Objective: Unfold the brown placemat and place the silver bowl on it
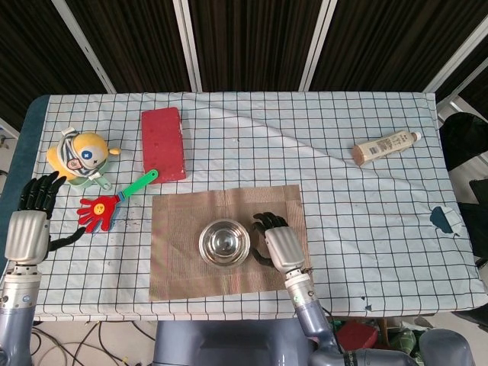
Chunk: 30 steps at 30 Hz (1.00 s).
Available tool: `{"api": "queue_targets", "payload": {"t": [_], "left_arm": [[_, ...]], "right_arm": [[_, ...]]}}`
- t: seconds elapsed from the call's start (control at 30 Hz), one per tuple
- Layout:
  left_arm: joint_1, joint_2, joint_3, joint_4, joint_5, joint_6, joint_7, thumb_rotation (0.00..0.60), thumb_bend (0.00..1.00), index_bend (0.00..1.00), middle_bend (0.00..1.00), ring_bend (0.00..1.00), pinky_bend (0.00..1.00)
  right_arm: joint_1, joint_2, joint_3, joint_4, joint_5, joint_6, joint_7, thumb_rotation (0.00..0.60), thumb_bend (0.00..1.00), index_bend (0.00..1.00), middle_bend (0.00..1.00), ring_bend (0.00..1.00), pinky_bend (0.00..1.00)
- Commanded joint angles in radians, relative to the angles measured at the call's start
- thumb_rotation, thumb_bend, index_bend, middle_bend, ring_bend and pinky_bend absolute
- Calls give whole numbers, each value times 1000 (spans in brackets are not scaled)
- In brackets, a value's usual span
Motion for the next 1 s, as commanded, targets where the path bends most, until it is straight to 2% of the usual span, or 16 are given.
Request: {"api": "queue_targets", "payload": {"t": [0.03, 0.3, 0.4, 0.57, 0.67, 0.83, 1.0], "left_arm": [[0, 0, 1, 0, 1, 1, 0, 600, 9, 89, 38, 35, 43], [2, 2, 6, 2, 10, 4, 1, 600, 9, 89, 38, 35, 43], [3, 4, 13, 7, 19, 4, 7, 600, 9, 89, 38, 35, 43], [5, 6, 19, 11, 30, 9, 9, 600, 8, 87, 32, 34, 43], [6, 7, 23, 16, 36, 12, 14, 600, 8, 75, 19, 22, 38], [9, 7, 27, 23, 39, 16, 32, 600, 4, 30, 0, 2, 11], [13, 9, 32, 26, 37, 16, 71, 600, 0, 0, 0, 0, 0]], "right_arm": [[-25, 27, -25, -30, -8, 20, -11, 600, 220, 345, 176, 133, 207], [-94, 152, -81, -115, -55, 96, -46, 600, 180, 288, 147, 118, 191], [-126, 227, -96, -135, -85, 141, -52, 600, 175, 272, 141, 112, 191], [-165, 347, -94, -136, -112, 200, -56, 600, 165, 246, 131, 108, 191], [-197, 439, -91, -137, -126, 234, -26, 600, 140, 189, 97, 86, 191], [-259, 548, -90, -124, -111, 277, 44, 600, 72, 20, 1, 12, 180], [-313, 596, -108, -84, -105, 301, 98, 600, 35, 0, 0, 0, 177]]}}
